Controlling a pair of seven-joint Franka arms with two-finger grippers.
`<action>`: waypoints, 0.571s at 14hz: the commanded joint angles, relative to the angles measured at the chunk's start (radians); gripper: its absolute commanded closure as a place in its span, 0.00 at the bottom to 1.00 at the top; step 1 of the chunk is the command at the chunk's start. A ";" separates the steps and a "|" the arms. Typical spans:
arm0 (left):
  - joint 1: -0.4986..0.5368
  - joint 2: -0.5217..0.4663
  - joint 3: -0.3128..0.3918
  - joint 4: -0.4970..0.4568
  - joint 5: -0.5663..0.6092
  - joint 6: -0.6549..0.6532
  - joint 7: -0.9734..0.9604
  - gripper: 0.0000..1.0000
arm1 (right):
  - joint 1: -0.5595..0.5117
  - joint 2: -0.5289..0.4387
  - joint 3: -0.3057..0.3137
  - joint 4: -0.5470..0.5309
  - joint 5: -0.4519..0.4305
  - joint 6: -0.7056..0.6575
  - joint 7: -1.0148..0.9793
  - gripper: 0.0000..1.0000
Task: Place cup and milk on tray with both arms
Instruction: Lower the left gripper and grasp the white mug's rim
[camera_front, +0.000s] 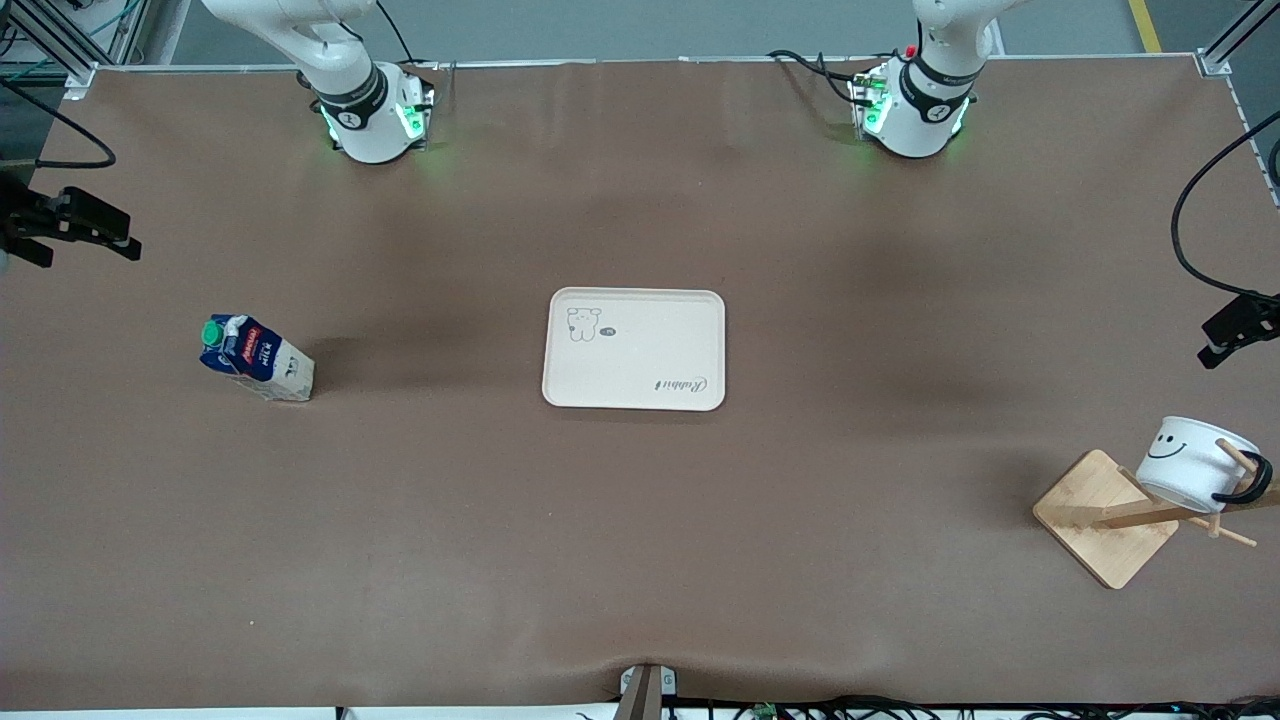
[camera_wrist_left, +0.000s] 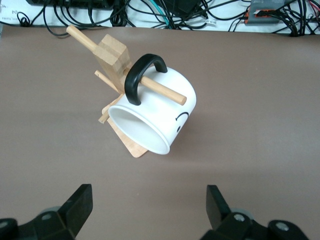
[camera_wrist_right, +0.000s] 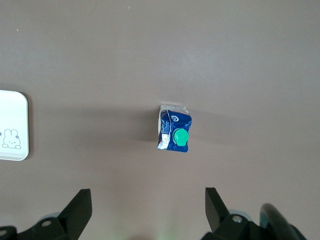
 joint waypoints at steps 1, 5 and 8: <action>0.006 -0.040 -0.005 -0.083 -0.023 0.094 0.053 0.00 | -0.004 0.005 0.003 0.018 -0.015 -0.011 0.007 0.00; 0.007 -0.014 -0.005 -0.096 -0.059 0.152 0.073 0.00 | -0.004 0.005 0.003 0.018 -0.015 -0.013 0.007 0.00; 0.009 0.020 -0.005 -0.094 -0.153 0.174 0.174 0.00 | -0.005 0.005 0.003 0.018 -0.015 -0.013 0.007 0.00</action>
